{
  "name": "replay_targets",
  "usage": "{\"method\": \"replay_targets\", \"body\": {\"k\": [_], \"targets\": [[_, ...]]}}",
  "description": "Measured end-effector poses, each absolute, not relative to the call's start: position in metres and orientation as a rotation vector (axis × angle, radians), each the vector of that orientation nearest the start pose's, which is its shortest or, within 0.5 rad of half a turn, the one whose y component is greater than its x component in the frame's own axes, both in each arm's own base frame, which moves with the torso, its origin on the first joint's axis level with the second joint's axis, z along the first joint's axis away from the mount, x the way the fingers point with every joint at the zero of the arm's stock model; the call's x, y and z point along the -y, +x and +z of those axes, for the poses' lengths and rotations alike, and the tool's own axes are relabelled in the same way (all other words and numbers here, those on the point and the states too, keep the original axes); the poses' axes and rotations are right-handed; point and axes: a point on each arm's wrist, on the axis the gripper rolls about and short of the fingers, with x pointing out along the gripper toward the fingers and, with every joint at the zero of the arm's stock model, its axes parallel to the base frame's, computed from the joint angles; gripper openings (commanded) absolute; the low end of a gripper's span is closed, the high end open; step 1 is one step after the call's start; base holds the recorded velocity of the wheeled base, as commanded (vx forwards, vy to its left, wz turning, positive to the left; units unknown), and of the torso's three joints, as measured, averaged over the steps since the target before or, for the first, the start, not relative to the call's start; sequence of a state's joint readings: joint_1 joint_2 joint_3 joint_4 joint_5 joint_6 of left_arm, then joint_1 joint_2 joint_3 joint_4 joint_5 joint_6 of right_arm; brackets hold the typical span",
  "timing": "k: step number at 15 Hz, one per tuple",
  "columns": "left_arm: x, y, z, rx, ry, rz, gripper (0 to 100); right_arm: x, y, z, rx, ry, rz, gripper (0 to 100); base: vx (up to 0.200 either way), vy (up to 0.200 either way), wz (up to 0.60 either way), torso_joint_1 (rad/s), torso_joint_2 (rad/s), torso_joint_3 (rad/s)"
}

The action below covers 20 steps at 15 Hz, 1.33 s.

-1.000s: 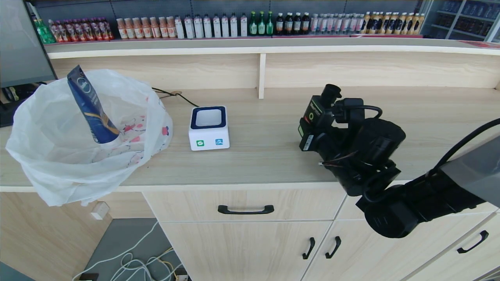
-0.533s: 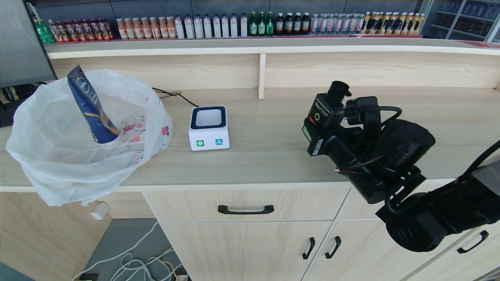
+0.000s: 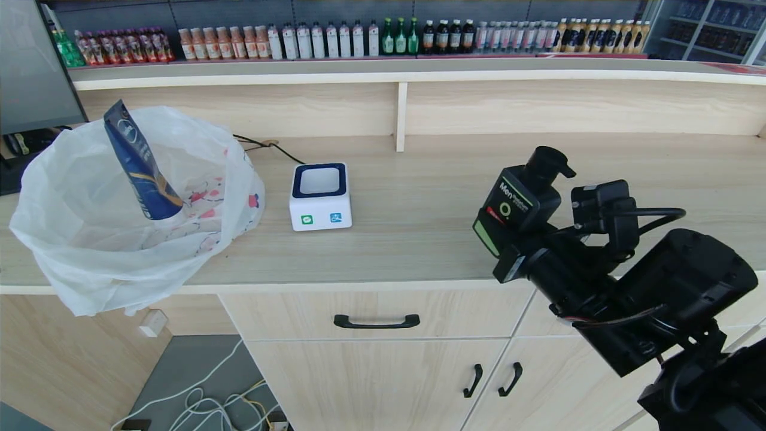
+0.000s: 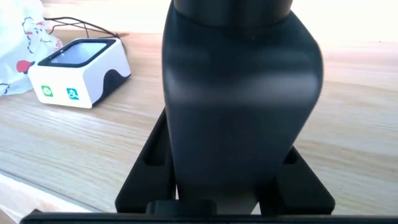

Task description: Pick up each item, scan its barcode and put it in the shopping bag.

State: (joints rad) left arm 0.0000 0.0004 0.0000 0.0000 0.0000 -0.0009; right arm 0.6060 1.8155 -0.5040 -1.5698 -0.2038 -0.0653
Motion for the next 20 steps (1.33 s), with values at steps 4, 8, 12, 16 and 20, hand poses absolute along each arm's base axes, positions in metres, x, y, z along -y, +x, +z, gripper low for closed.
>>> {"method": "replay_targets", "body": {"k": [4, 8, 12, 16, 20], "targets": [[0.000, -0.023, 0.075, 0.000, -0.001, 0.000, 100, -0.166, 0.227, 0.175, 0.272, 0.061, 0.435, 0, 0.000, 0.000, 0.00, 0.000, 0.00, 0.000], [0.000, -0.023, 0.075, 0.000, -0.001, -0.001, 100, -0.172, 0.216, 0.180, 0.291, 0.066, 0.517, 0, 0.000, 0.000, 0.00, 0.000, 0.00, 0.000], [0.000, -0.023, 0.075, 0.000, 0.000, 0.000, 100, -0.188, 0.188, 0.182, 0.296, 0.054, 0.638, 0, 0.000, 0.000, 0.00, 0.000, 0.00, 0.000], [0.000, -0.023, 0.075, 0.000, -0.001, 0.000, 100, -0.193, 0.146, 0.167, 0.262, -0.050, 0.773, 0, 0.000, 0.000, 0.00, 0.000, 0.00, 0.000], [0.000, -0.023, 0.075, 0.000, -0.001, -0.001, 100, -0.198, 0.122, 0.158, 0.296, -0.204, 0.853, 0, 0.000, 0.000, 0.00, 0.000, 0.00, 0.000]]}}
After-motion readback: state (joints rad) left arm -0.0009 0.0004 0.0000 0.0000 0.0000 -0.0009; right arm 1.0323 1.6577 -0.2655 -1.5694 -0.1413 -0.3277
